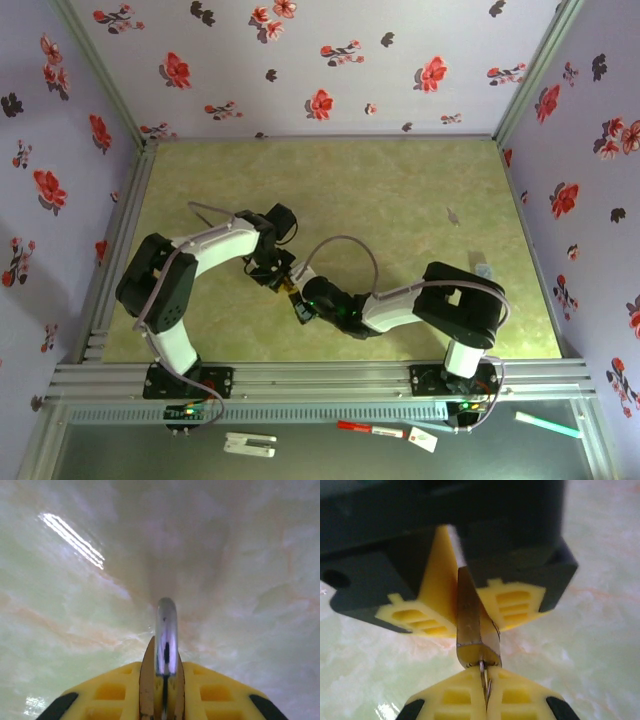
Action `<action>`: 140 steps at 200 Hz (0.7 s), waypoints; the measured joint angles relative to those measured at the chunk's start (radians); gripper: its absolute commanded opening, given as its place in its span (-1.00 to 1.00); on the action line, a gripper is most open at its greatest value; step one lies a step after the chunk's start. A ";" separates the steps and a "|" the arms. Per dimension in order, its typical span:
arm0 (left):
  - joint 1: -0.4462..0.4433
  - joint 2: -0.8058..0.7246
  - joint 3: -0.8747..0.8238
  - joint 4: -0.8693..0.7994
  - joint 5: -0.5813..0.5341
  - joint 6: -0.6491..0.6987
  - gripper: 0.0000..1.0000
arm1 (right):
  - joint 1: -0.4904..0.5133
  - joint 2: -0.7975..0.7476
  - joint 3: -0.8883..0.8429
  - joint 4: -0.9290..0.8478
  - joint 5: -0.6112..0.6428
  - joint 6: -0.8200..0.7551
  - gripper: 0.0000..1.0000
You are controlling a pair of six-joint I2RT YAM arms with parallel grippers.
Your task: Unlock with the key
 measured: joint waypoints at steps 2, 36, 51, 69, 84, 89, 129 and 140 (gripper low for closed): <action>0.000 0.000 0.000 -0.001 0.001 -0.002 -1.00 | 0.003 0.002 0.002 -0.001 0.006 -0.003 -1.00; 0.001 -0.007 0.000 0.011 -0.007 -0.018 -1.00 | 0.011 0.011 0.011 0.003 0.058 -0.015 -1.00; 0.003 -0.014 0.004 0.014 -0.016 -0.018 -1.00 | 0.000 0.012 0.013 0.009 0.052 -0.011 -1.00; 0.007 -0.028 0.005 0.024 -0.034 -0.017 -1.00 | -0.024 0.011 0.022 0.010 0.019 0.021 -1.00; 0.008 -0.050 0.005 0.044 -0.061 -0.013 -1.00 | -0.062 0.003 0.021 0.033 -0.039 0.087 -1.00; 0.008 -0.060 0.005 0.051 -0.069 -0.010 -1.00 | -0.074 -0.003 0.017 0.043 -0.059 0.108 -1.00; 0.026 -0.223 -0.047 0.181 -0.092 0.035 -1.00 | -0.164 -0.089 -0.001 0.114 -0.190 0.303 -1.00; 0.032 -0.271 -0.080 0.229 -0.090 0.042 -1.00 | -0.176 -0.106 -0.001 0.122 -0.218 0.341 -1.00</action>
